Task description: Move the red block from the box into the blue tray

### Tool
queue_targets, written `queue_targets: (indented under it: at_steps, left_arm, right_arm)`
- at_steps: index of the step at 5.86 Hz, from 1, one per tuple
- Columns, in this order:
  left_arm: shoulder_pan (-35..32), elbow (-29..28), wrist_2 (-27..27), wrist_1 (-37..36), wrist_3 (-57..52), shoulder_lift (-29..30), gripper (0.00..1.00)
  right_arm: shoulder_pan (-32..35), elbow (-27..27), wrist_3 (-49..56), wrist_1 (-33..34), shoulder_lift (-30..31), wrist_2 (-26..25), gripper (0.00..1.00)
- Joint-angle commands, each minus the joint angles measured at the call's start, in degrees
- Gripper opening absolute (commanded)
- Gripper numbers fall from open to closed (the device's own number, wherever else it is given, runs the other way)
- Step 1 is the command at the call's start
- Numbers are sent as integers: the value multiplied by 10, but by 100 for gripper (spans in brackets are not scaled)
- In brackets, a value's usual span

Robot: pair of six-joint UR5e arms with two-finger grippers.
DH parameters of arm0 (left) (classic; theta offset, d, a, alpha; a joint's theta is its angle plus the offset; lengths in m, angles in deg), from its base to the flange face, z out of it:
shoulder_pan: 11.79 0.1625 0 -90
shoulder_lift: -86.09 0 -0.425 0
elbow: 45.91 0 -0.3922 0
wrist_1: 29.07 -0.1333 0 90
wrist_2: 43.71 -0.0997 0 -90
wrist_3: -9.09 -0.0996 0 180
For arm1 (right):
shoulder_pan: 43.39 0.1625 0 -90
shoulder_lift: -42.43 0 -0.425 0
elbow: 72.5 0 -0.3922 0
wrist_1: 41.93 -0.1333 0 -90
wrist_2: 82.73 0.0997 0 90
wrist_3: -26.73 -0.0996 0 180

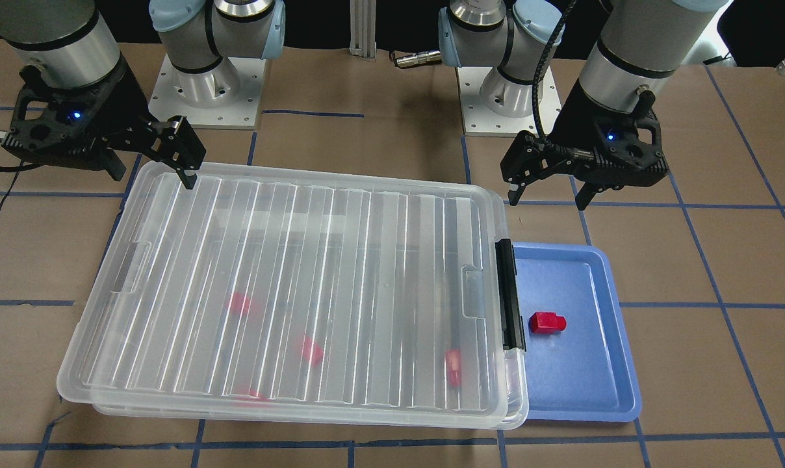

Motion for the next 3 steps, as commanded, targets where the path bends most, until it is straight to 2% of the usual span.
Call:
queue_targets:
  at_steps: [1, 3]
  left_arm:
    - [-30, -6, -31, 7, 70, 2, 98]
    - [-32, -5, -25, 7, 74, 4, 98]
  right_arm:
    - [1, -2, -1, -2, 0, -3, 100]
    - [1, -4, -1, -2, 0, -4, 100]
